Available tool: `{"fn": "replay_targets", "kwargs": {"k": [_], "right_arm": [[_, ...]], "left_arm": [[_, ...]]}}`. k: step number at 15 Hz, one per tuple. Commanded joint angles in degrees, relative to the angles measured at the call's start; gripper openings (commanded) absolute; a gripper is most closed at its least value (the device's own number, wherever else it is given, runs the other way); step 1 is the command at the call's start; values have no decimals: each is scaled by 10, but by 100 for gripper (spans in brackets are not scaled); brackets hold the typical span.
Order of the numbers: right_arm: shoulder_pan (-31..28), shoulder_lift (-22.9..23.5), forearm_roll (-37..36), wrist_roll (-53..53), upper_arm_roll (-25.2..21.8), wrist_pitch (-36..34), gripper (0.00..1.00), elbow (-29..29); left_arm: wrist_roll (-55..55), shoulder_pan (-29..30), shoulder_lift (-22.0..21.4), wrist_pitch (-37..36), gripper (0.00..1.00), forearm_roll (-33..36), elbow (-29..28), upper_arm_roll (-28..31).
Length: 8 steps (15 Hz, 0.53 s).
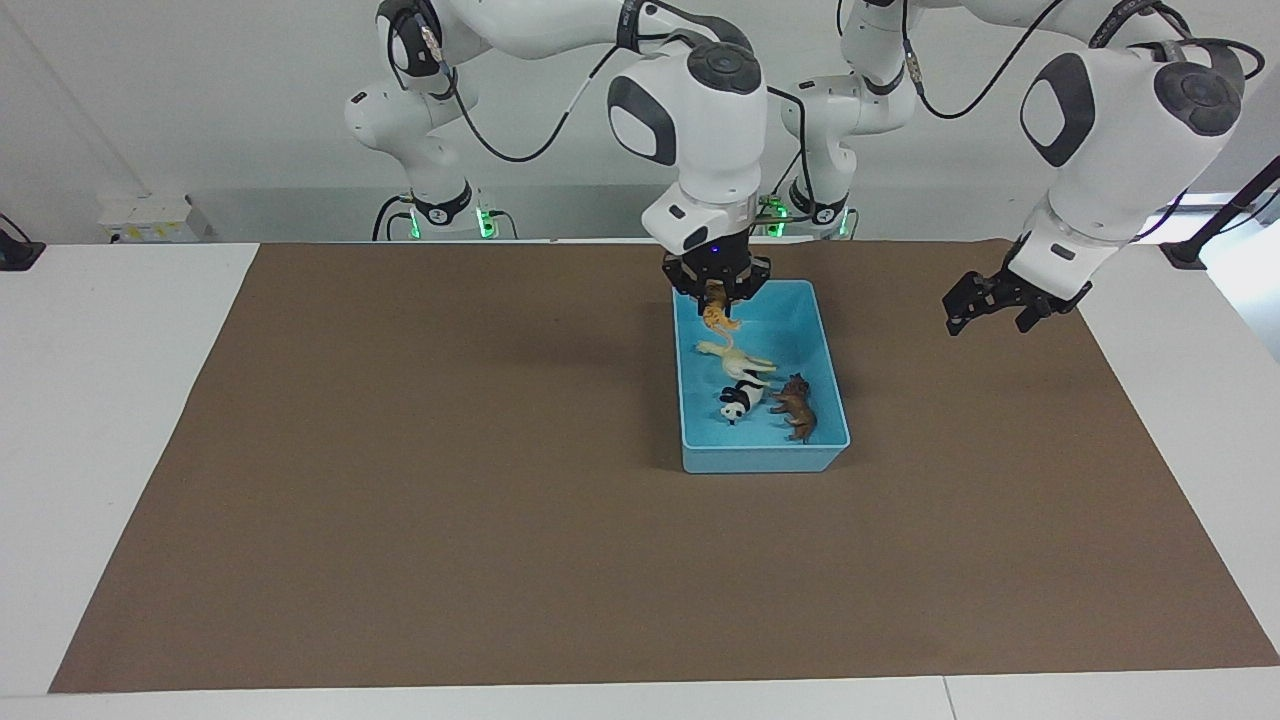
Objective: Put all toys into storage box
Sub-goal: 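Carry the tiger into the box with the right gripper while the left gripper withdraws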
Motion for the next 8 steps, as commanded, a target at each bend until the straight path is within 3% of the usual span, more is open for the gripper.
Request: {"fn": "replay_targets", "kwargs": {"k": [1,4,6,7,8], "right_arm": [[19,55,-2,4,-17,28,0,36],[39,78,-4,14,-15,73,0,29],[41,75,-9,14,-13,101,0,11],[42,73,-4,19,-13,99,67,7],[45,72,-3,32,-13,91,100,8]], "left_arm": [[23,-6,7,-27,100,4,25,-2],[24,-12,-54,-24,100,2,-37,4],[25,-18,-64,-17,100,2,-60,4],[25,-21,-65,-19,100,2,-60,5],[27,-21,-75,-23,100,2,-71,5]]}}
